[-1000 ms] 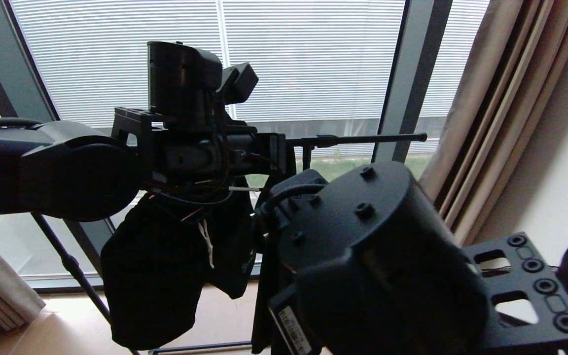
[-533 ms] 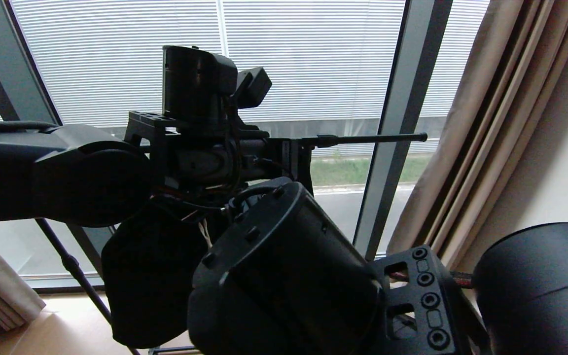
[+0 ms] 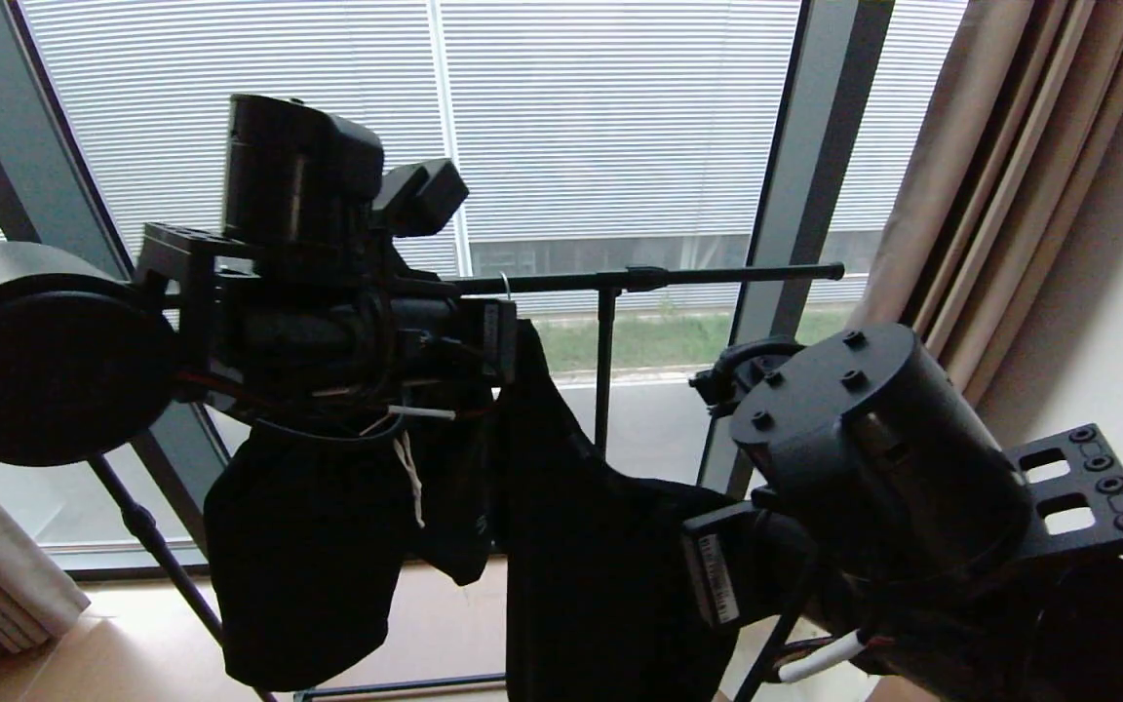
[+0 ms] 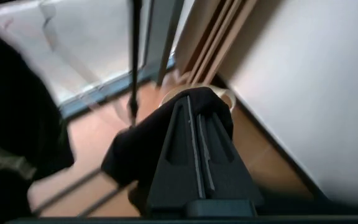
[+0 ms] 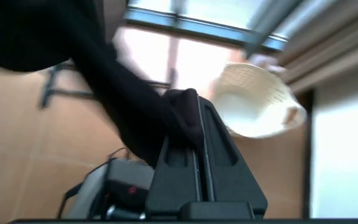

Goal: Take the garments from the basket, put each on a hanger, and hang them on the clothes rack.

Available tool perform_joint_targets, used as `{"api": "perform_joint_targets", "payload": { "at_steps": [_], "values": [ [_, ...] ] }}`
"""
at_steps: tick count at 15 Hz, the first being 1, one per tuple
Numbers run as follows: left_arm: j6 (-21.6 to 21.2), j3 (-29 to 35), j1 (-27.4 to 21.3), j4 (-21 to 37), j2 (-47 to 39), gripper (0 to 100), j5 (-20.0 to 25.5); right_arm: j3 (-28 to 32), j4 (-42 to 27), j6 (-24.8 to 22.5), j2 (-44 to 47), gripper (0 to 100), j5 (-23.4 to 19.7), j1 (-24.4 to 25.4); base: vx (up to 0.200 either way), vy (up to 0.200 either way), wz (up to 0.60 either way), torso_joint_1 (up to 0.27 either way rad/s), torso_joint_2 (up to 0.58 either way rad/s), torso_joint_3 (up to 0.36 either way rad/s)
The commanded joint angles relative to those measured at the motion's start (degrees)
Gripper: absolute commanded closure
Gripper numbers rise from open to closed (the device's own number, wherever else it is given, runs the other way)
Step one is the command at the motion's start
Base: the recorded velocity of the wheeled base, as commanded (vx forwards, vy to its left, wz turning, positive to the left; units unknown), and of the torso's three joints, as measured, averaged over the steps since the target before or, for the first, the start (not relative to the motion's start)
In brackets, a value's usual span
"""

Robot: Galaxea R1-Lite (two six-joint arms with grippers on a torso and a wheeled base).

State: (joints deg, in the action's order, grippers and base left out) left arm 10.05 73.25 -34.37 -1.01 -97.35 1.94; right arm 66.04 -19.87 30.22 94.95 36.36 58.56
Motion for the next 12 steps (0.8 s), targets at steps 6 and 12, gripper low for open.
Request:
{"api": "perform_joint_targets", "payload": {
  "at_steps": [6, 12],
  "values": [
    [-1.4, -12.1, 3.3, 8.2, 13.4, 100, -0.1, -1.9, 9.5, -8.2, 0.9, 100, 0.0, -17.5, 0.0, 0.0, 0.0, 0.0, 0.0, 0.0],
    [-1.3, -21.9, -0.4, 9.0, 19.5, 100, -0.3, 9.6, 9.8, -10.3, 8.4, 100, 0.0, -21.6, 0.0, 0.0, 0.0, 0.0, 0.0, 0.0]
  ]
}}
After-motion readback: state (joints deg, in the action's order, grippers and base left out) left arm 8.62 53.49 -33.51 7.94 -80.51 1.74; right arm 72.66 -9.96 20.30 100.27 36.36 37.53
